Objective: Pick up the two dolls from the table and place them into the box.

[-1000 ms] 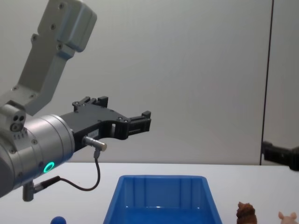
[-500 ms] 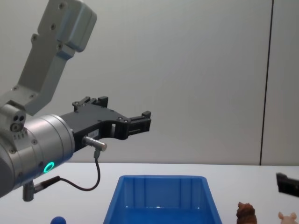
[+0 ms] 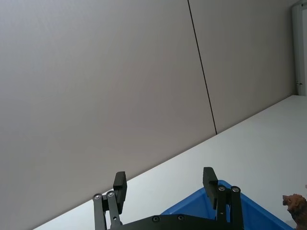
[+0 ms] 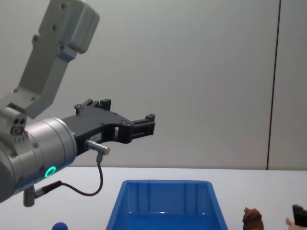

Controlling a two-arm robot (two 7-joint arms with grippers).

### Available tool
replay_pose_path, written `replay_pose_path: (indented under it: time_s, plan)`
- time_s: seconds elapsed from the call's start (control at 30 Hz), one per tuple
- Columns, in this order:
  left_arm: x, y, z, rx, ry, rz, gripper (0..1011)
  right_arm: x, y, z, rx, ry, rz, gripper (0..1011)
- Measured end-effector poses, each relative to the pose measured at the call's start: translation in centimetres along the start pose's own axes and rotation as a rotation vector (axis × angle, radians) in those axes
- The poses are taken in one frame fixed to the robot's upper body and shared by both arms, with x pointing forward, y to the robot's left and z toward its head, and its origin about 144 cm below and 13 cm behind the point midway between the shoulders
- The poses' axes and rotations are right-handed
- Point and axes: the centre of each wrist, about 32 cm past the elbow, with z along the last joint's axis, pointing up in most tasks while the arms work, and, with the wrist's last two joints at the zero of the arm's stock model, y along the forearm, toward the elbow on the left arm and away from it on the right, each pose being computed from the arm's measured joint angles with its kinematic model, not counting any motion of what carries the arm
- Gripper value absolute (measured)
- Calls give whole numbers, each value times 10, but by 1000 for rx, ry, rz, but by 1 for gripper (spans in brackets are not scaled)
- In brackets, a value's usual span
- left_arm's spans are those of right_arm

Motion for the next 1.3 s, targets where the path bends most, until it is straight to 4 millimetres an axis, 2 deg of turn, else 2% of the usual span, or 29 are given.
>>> replay_pose_path:
  time_s: [0.8,0.87,0.93,1.0,1.07,1.2,1.3]
  plan:
    - [0,0,0,0,0,0,1002,-1,21,-26,-72,12,23,1001]
    - [0,0,0,0,0,0,1001,-1,23,-28,-79,11,24,977]
    - [0,0,0,0,0,0,1001,-2,24,-30,-87,10,26,910]
    - [0,0,0,0,0,0,1002,-2,25,-31,-91,9,27,902]
    - [0,0,0,0,0,0,1001,-2,27,-33,-100,8,29,809]
    - [0,0,0,0,0,0,1001,-2,28,-35,-106,5,32,737]
    - [0,0,0,0,0,0,1001,-3,29,-37,-107,1,36,619]
